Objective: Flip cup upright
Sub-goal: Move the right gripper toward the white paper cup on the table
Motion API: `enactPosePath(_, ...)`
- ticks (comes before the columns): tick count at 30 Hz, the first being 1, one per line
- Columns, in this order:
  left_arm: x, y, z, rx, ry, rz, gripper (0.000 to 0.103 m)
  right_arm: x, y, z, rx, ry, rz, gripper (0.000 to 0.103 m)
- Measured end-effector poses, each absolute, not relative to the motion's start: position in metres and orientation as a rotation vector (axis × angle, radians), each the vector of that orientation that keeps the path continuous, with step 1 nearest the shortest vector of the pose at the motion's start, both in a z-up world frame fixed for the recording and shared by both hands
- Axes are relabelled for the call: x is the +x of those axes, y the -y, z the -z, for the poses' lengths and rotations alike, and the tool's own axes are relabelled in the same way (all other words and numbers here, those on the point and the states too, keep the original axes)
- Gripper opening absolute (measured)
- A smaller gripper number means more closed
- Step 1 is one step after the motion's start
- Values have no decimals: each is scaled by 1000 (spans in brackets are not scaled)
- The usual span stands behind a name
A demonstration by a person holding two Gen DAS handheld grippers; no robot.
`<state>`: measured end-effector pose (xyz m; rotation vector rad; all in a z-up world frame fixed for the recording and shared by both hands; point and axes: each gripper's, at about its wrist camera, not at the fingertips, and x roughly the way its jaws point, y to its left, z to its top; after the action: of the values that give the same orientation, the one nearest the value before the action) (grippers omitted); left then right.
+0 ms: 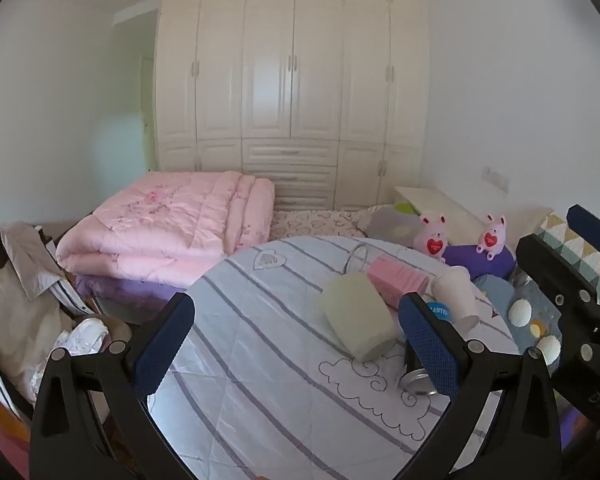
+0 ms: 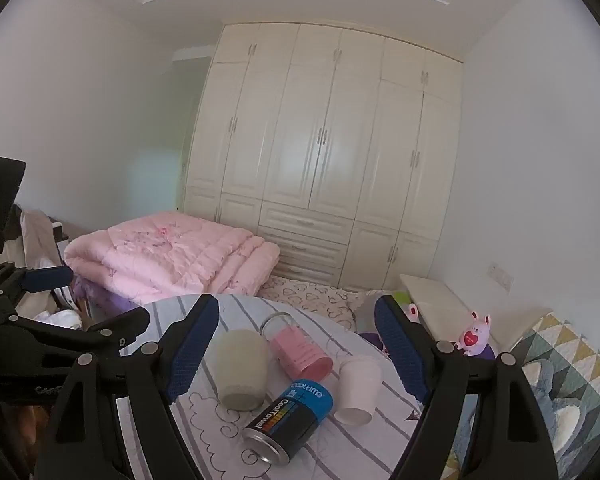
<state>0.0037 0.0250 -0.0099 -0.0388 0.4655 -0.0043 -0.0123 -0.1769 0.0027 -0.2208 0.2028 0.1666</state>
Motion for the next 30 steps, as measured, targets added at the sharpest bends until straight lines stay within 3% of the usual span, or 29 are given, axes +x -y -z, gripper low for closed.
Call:
enactPosePath(19,26,3,23,-19,-546,67,103,1,188,10,-195,-257,-123,81)
enactPosePath(30,77,56,33,60,-626,84,103,51,239,24,-114,-407,-12,81)
